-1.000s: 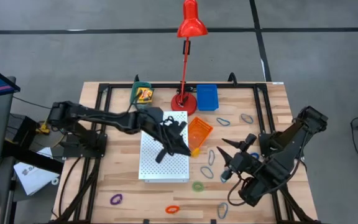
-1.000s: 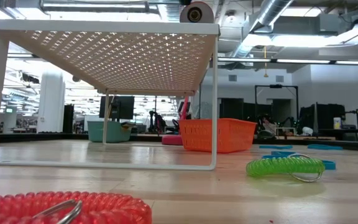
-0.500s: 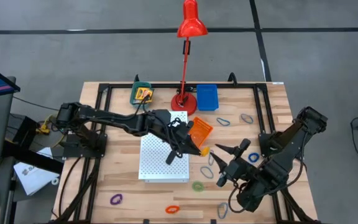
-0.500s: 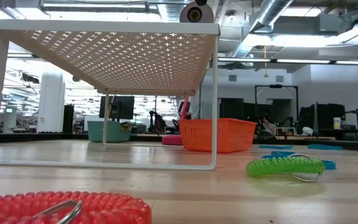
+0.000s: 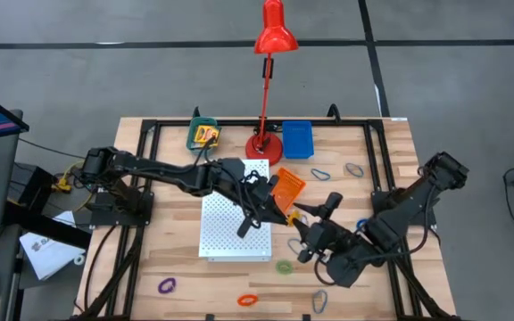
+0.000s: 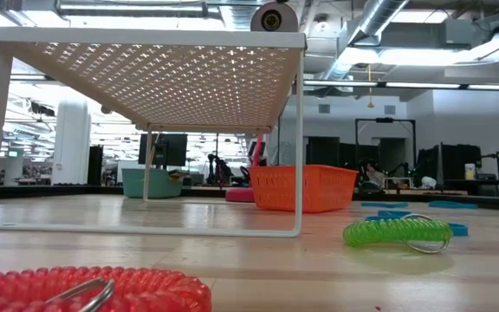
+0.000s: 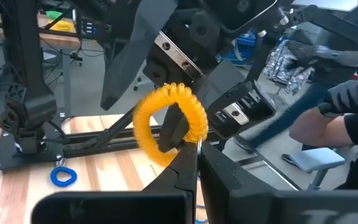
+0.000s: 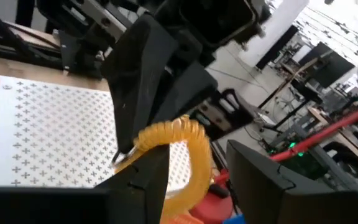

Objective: Pick & Place Office Desk Supplies
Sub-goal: Put the yellow spring keychain into the blue bin

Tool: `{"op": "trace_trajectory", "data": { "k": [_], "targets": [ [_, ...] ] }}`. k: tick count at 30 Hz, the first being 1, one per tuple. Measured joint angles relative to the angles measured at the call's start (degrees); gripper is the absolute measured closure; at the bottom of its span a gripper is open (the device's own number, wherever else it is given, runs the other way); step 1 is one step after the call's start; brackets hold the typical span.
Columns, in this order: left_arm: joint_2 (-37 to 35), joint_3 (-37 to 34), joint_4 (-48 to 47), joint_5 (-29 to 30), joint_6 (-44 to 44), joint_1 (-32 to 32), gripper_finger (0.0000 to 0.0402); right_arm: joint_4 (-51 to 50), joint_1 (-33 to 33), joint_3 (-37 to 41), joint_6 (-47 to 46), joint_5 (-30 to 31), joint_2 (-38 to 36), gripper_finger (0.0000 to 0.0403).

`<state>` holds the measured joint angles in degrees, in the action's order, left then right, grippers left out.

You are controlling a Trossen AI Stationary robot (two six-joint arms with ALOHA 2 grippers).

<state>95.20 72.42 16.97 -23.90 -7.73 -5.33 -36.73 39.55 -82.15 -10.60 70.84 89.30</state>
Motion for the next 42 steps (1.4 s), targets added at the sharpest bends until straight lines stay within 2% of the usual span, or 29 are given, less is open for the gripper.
{"op": "trace_trajectory", "data": {
  "k": [2, 5, 7, 12, 15, 19, 21, 23, 29, 31, 33, 36, 39, 42],
  "targets": [
    [0.0, 0.0, 0.0, 0.1, 0.0, -0.3, 0.0401, 1.8, -0.4, 0.0, 2.9, -0.5, 0.0, 0.028],
    [0.0, 0.0, -0.4, 0.2, 0.0, -0.4, 0.0401, 2.7, -0.4, 0.0, 5.6, -1.0, 0.0, 0.0354],
    [0.0, 0.0, -0.9, 0.2, 0.0, -0.4, 0.0399, 2.8, -0.4, 0.0, 6.5, -1.9, 0.0, 0.0384],
    [0.0, 0.0, -3.9, 0.3, 0.0, -0.4, 0.0375, 1.1, 0.8, 0.0, 5.7, 0.8, 0.0, 0.0393],
    [-0.4, 0.0, -7.5, 0.4, 0.7, -0.4, 0.035, 0.6, 1.9, 0.0, 5.6, 3.7, 0.0, 0.0395],
    [-2.5, 0.0, -12.4, 0.4, 2.9, -0.3, 0.0312, -2.0, 2.7, 0.0, 3.7, 4.3, -0.1, 0.0397],
    [-4.5, 0.0, -16.8, 0.5, 3.3, -0.2, 0.0296, -7.5, 2.3, 0.0, -0.7, 5.5, -0.1, 0.0397],
    [-6.6, -0.1, -20.7, 0.5, 3.8, -0.4, 0.0282, -16.3, 1.5, 0.0, -9.2, 6.1, -0.1, 0.0398],
    [-15.1, -6.6, -24.8, 3.0, 4.2, -3.4, 0.0262, -48.2, -4.3, 0.0, -45.6, 5.3, -0.1, 0.0398],
    [-18.5, -9.4, -24.0, 5.9, 4.4, -4.8, 0.0261, -53.0, -7.3, 0.1, -53.7, 4.7, -0.1, 0.0398],
    [-22.1, -12.4, -22.7, 9.3, 4.5, -6.3, 0.0261, -50.8, -11.2, 1.3, -52.0, 4.0, -0.8, 0.0398],
    [-27.2, -16.8, -19.5, 12.9, 4.7, -8.3, 0.0263, -43.9, -18.8, 3.1, -45.7, -0.1, -2.6, 0.0398],
    [-32.1, -21.1, -15.8, 14.6, 5.2, -10.1, 0.0263, -33.5, -27.7, 7.1, -35.4, -7.0, -3.8, 0.0398],
    [-36.3, -24.1, -13.8, 15.8, 5.5, -11.0, 0.0263, -15.8, -36.4, 11.6, -19.7, -17.5, -6.4, 0.0398]
  ]
}}
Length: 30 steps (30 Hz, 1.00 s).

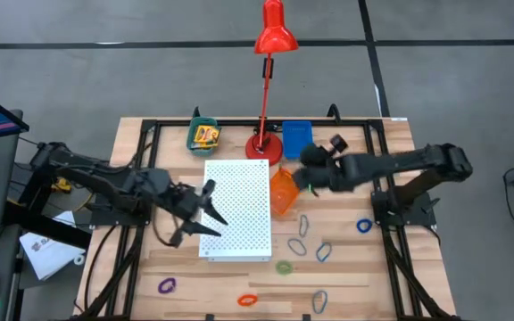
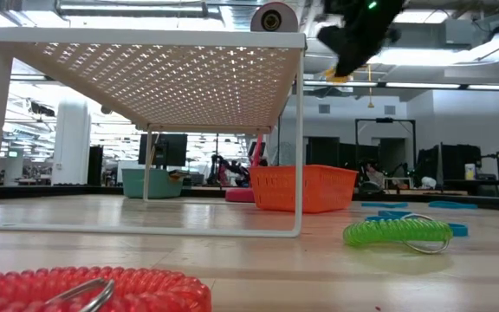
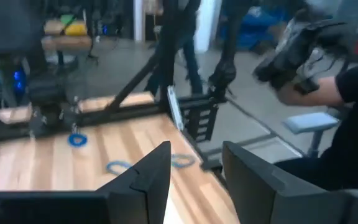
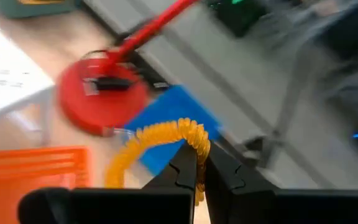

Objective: Pick & Place Office Desk Supplies
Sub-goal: Put the yellow spring keychain into the blue bin

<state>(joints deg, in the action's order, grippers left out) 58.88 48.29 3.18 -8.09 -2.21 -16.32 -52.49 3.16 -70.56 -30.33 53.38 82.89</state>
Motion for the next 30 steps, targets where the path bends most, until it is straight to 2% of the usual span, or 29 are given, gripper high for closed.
{"op": "trace_trajectory", "data": {
  "k": [2, 4, 6, 9, 13, 21, 30],
  "targets": [
    [-2.2, -1.3, 0.0, 1.1, 0.0, -0.4, 0.0263, 11.4, -6.3, 2.8, 8.9, -8.7, -1.5, 0.0398],
    [-3.9, -2.3, -0.2, 2.1, 0.0, -0.8, 0.0263, 17.3, -12.8, 4.4, 13.2, -14.6, -2.4, 0.0398],
    [-5.3, -3.3, 0.1, 3.3, 0.0, -1.1, 0.0263, 19.5, -19.6, 4.4, 14.1, -19.5, -2.6, 0.0398],
    [-6.1, -4.3, 0.9, 4.1, 0.1, -1.2, 0.0263, 20.9, -29.7, 4.4, 14.5, -31.9, -0.9, 0.0398],
    [-6.3, -4.4, 0.9, 4.8, 0.4, -1.0, 0.0263, 22.5, -37.7, 4.6, 15.2, -41.8, 4.7, 0.0398],
    [-6.3, -4.4, 0.9, 5.1, 0.5, -1.0, 0.0266, 27.2, -40.4, 4.5, 18.2, -47.8, 15.6, 0.0398],
    [-6.3, -4.4, 0.7, 5.1, 0.5, -1.0, 0.0266, 28.5, -42.4, 4.5, 20.1, -47.8, 19.5, 0.0397]
  ]
}}
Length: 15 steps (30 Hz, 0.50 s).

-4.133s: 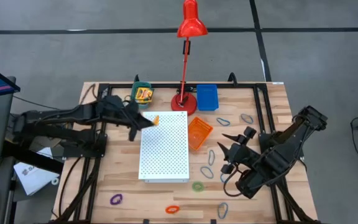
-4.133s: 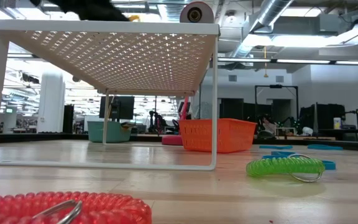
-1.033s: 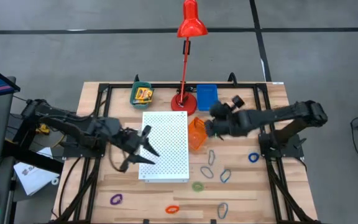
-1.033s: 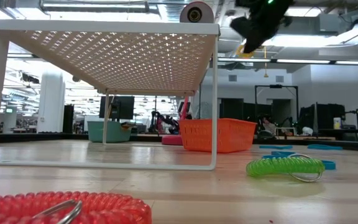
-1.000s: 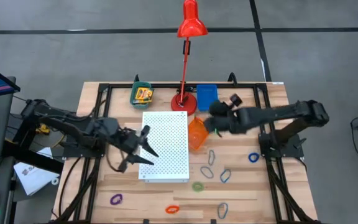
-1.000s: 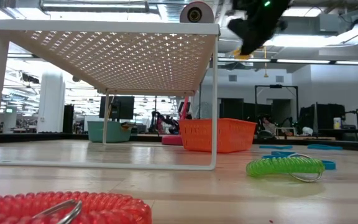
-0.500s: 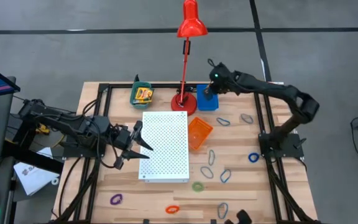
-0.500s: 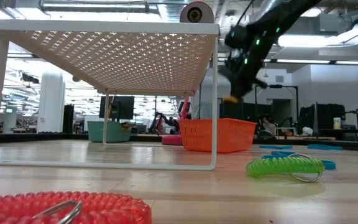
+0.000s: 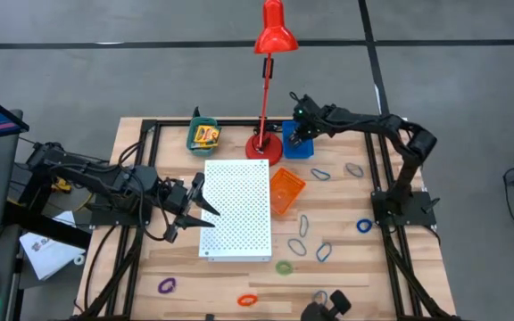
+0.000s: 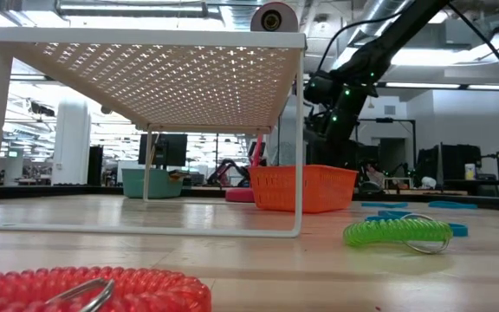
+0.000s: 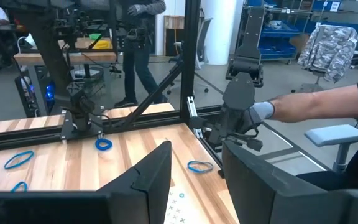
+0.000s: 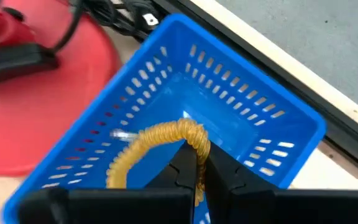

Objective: Pick & Place Office Desk Supplies
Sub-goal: Put the yellow spring keychain into the blue bin, then put the purple spring keychain into the blue bin

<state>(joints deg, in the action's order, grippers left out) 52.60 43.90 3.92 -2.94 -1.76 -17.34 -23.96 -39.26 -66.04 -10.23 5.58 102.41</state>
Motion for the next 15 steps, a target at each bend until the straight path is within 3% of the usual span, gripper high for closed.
{"op": "trace_trajectory", "data": {
  "k": [3, 11, 15],
  "targets": [
    [0.0, 0.0, 0.0, 0.0, 0.0, 0.0, 0.0266, 1.0, -0.4, 0.0, 0.7, 0.0, 0.0, 0.0381],
    [0.0, 0.0, -0.5, 0.0, 0.0, 0.0, 0.0266, 3.6, -0.7, 0.0, 1.9, -0.3, -0.2, 0.0281],
    [0.0, 0.0, -0.6, 0.2, 0.0, 0.0, 0.0266, 3.5, -1.0, 0.0, 2.3, -0.3, -0.2, 0.0252]
  ]
}}
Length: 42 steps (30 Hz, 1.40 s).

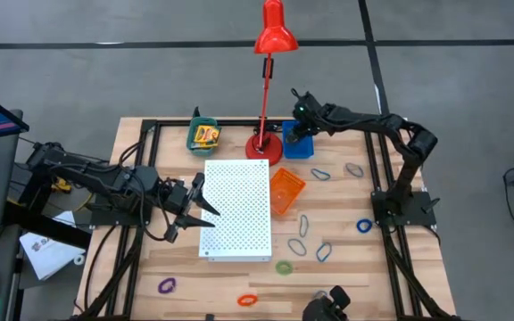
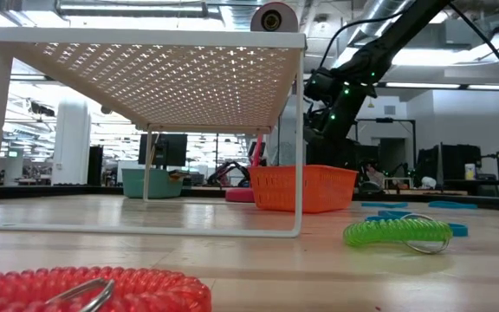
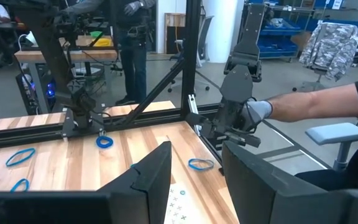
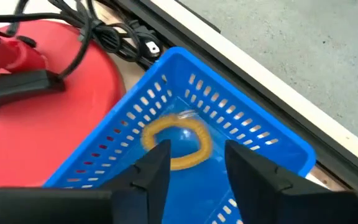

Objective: Pick & Place Office Desk Supplies
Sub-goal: Put the purple spring keychain into the blue bin

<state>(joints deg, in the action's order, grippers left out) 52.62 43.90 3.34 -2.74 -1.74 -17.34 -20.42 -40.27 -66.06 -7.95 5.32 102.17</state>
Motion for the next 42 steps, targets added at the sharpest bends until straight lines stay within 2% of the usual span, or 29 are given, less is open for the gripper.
{"op": "trace_trajectory", "data": {
  "k": [9, 16, 21, 25, 28, 34, 42],
  "targets": [
    [0.0, 0.0, -3.2, 0.7, 0.0, 0.0, 0.0266, -0.5, 2.5, 0.0, 0.5, -1.2, -2.9, 0.0251],
    [-1.1, 0.0, -13.5, 3.3, -0.5, -0.4, 0.0266, -2.3, 8.4, 1.1, 2.0, -0.8, -13.3, 0.026],
    [-3.9, 0.0, -24.0, 3.5, -7.2, -1.7, 0.0266, -2.5, 14.5, 5.9, 1.7, 0.9, -22.6, 0.0261],
    [-5.0, 0.3, -28.7, 1.7, -14.2, -2.9, 0.0266, -1.0, 18.2, 10.5, 0.4, 2.1, -29.1, 0.0262],
    [-5.1, 1.0, -35.5, -1.9, -23.5, -3.0, 0.0266, 1.5, 20.1, 13.2, -0.9, 2.3, -33.2, 0.0262],
    [-4.2, 1.2, -45.9, -2.4, -41.0, -5.0, 0.0266, 7.2, 22.8, 16.3, -1.1, 2.3, -37.7, 0.0262],
    [2.6, 1.1, -48.3, -4.9, -62.5, -17.1, 0.0266, 8.4, 25.3, 16.7, -0.8, 3.7, -39.7, 0.0262]
  ]
}}
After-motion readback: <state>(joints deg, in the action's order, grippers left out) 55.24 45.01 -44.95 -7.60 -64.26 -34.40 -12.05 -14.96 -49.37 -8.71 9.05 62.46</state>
